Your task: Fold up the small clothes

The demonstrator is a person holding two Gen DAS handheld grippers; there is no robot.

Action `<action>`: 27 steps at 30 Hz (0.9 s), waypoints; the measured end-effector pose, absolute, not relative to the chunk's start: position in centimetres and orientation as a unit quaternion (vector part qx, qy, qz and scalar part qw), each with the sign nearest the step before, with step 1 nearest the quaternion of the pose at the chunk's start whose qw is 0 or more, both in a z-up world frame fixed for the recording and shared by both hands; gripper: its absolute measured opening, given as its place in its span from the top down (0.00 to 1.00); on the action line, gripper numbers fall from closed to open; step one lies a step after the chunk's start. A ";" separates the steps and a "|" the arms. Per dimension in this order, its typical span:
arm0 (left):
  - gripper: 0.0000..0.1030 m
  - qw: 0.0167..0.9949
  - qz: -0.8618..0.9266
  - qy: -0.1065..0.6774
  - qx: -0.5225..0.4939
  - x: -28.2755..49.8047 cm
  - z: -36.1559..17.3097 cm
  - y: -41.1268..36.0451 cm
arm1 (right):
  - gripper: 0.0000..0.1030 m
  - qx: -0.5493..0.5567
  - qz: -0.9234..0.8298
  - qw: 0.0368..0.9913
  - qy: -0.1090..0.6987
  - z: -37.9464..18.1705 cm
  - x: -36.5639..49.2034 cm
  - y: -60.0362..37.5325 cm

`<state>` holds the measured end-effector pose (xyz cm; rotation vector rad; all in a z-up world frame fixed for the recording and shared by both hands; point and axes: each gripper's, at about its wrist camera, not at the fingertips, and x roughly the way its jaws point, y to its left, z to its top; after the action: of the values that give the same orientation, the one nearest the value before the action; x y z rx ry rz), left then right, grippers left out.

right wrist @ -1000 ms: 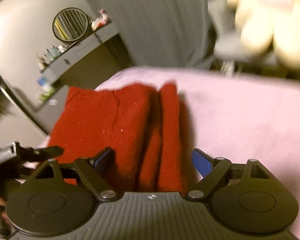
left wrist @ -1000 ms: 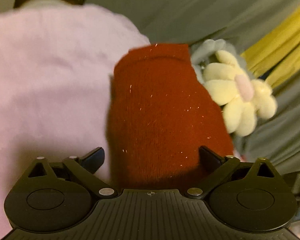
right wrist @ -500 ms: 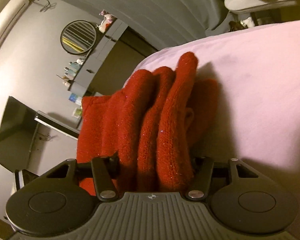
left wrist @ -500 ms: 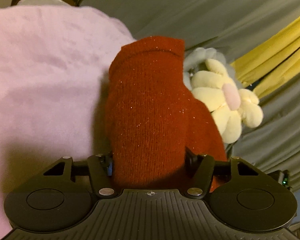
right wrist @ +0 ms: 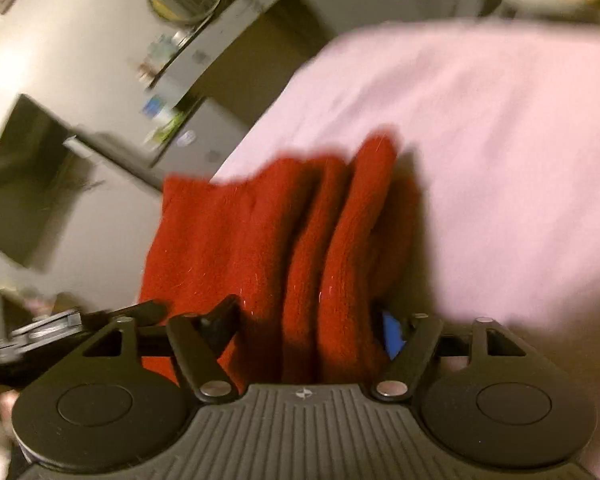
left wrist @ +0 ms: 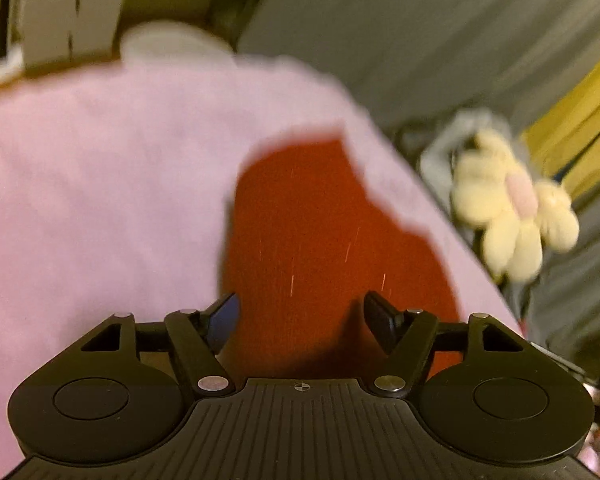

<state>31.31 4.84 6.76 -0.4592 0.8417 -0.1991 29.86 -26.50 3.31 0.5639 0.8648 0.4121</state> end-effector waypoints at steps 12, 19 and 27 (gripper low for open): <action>0.25 0.893 0.007 0.441 -0.091 40.3 3.7 -0.6 | 0.80 0.117 0.120 0.896 0.411 4.9 38.0 -16.3; 0.05 0.874 0.026 0.484 -0.044 43.3 -0.2 -1.9 | 0.79 0.110 0.126 0.886 0.433 1.2 40.8 -17.5; 0.02 0.874 0.012 0.468 -0.133 39.8 1.9 1.2 | 0.72 0.085 0.121 0.915 0.376 1.3 37.5 -16.6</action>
<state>39.76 1.15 1.85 -0.2768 0.9768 0.0243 37.54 -16.59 1.32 0.1759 0.7740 0.2492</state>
